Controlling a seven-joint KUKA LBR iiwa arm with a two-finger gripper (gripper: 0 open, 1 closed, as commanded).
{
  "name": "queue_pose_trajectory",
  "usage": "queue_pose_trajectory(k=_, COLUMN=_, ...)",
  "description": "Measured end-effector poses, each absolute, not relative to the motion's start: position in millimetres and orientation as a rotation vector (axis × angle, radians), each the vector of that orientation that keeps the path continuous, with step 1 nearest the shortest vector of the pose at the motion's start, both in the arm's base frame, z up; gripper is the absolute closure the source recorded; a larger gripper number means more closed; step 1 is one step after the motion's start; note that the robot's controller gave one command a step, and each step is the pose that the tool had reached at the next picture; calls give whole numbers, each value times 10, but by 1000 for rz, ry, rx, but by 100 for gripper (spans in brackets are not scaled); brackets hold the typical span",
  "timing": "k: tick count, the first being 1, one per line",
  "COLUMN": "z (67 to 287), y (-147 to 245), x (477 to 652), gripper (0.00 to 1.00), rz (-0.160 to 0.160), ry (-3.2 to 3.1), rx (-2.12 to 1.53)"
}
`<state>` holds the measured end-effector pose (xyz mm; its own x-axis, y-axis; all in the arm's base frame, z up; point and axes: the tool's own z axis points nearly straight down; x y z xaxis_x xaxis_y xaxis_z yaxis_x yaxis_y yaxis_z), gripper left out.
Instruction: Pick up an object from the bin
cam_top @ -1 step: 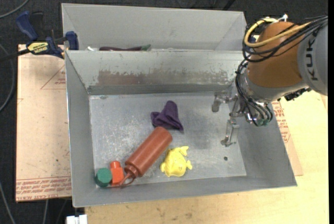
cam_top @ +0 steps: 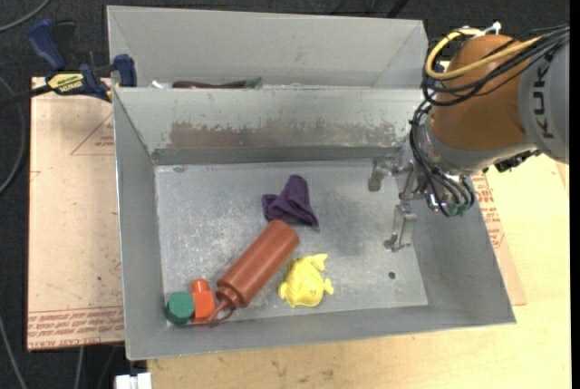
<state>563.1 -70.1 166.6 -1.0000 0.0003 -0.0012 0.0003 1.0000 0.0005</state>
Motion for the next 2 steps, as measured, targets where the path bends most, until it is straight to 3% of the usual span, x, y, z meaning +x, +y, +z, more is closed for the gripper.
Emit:
queue_pose_trajectory(k=1, z=989, y=-184, x=6061, gripper=0, rz=3, ry=3136, rx=27)
queue_pose_trajectory(k=2, z=862, y=-28, x=6213, gripper=0, rz=4, ry=3144, rx=-134)
